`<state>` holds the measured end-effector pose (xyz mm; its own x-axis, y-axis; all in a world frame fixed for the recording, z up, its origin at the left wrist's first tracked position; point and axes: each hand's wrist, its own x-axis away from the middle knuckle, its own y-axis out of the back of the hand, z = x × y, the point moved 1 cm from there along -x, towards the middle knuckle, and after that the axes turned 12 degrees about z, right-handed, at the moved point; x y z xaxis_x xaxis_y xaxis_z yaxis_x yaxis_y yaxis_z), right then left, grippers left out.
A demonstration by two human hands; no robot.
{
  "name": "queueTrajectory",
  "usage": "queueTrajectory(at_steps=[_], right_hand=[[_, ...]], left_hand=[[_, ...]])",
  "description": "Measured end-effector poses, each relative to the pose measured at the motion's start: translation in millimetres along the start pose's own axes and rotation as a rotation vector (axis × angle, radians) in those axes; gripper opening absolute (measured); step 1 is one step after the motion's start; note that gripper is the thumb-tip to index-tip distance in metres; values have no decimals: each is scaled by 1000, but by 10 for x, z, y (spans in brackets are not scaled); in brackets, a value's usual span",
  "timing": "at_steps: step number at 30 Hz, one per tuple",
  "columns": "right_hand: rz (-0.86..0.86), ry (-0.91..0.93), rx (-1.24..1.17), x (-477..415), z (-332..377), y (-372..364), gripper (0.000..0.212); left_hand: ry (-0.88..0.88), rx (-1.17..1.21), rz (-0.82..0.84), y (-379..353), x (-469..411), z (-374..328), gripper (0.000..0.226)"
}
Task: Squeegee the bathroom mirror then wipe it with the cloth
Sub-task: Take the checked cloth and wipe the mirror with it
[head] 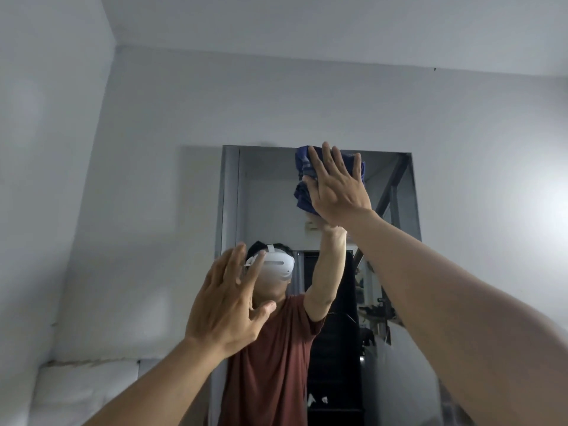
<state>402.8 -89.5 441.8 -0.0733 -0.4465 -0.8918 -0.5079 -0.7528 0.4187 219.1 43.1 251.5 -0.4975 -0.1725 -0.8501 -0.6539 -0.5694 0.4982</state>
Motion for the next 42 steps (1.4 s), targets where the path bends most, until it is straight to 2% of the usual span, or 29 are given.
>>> queueTrajectory(at_steps=[16, 20, 26, 30, 33, 35, 38, 42], right_hand=[[42, -234, -116, 118, -1100, 83, 61], [57, -251, -151, 240, -1235, 32, 61], [-73, -304, -166, 679, -1107, -217, 64], [-71, -362, -140, 838, -1011, -414, 65], [-62, -377, -155, 848, -1007, -514, 74], [-34, -365, -119, 894, -979, -517, 78], [-30, -347, -108, 1000, -858, -482, 71], [-27, -330, -97, 1086, -545, -508, 69]], left_hand=[[0, 0, 37, -38, -8, 6, 96], [-2, -8, 39, -30, -9, 5, 91], [7, -65, 36, -14, 9, -12, 86], [24, -104, 13, 36, 56, -57, 76], [13, -92, -15, 5, 215, -155, 68], [-12, -63, 20, -80, 360, -195, 72], [-43, -63, 73, -199, 486, -198, 82], [-51, -54, 71, -242, 493, -187, 84]])
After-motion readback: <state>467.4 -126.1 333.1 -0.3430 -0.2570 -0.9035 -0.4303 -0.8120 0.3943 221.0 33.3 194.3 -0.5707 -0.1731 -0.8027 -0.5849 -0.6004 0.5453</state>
